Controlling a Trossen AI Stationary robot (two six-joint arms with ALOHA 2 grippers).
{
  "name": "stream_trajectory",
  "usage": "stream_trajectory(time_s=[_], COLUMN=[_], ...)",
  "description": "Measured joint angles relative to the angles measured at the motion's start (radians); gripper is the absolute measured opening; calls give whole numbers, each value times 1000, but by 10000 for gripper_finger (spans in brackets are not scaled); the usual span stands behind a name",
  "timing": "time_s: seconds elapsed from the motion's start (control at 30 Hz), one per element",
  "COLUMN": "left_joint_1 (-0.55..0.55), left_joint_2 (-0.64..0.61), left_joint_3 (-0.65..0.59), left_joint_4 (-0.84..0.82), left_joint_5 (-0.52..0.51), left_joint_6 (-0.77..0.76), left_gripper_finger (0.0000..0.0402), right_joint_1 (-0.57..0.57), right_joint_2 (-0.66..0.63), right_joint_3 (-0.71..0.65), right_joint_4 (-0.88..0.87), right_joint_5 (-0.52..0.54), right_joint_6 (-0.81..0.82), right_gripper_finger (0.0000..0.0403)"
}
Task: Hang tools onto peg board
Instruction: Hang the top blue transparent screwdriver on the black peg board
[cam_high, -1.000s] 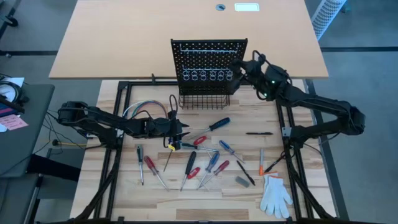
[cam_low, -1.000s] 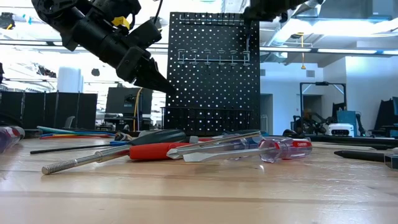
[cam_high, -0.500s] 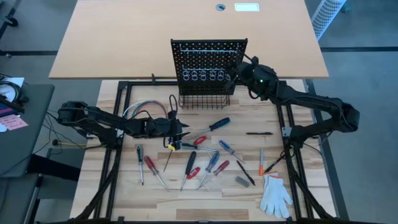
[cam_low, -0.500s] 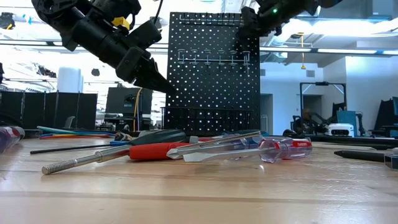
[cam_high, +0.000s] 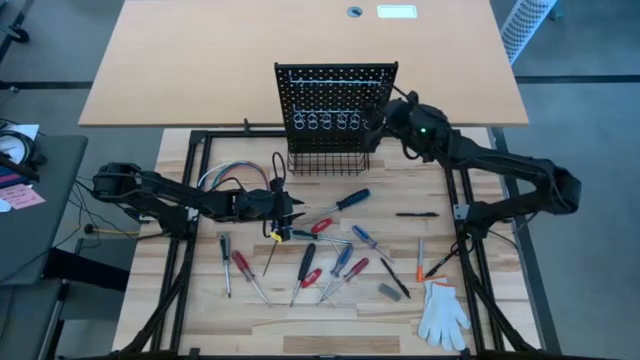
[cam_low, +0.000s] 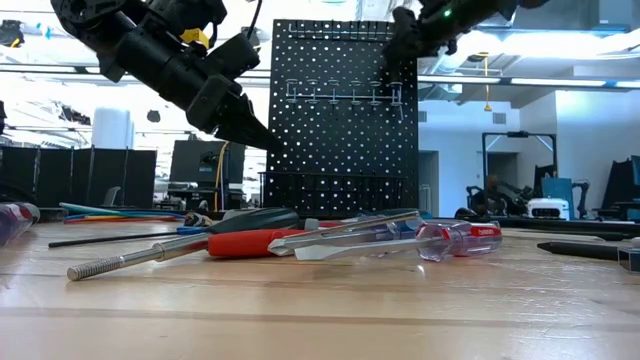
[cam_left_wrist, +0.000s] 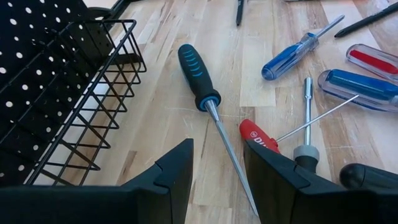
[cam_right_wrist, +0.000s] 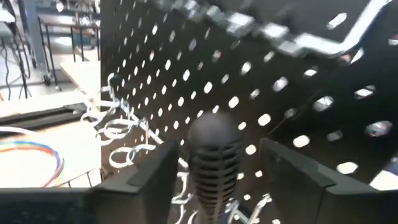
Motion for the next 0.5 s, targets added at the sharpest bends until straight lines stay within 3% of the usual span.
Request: stream_trajectory(time_s=[0.27,0.5], left_joint_1=[0,-3], left_joint_2=[0,0], left_joint_3=[0,0], left_joint_4=[-3,-19], left_joint_5=[0,0], left_joint_6=[-3,-7], left_gripper_finger=[135,135], right_joint_1=[65,260], right_joint_2=[-101,-154], right_joint_3=[0,0], right_joint_4=[-41,-267], right_joint_5=[4,6], right_joint_6=[-14,-42], right_gripper_finger=[239,228])
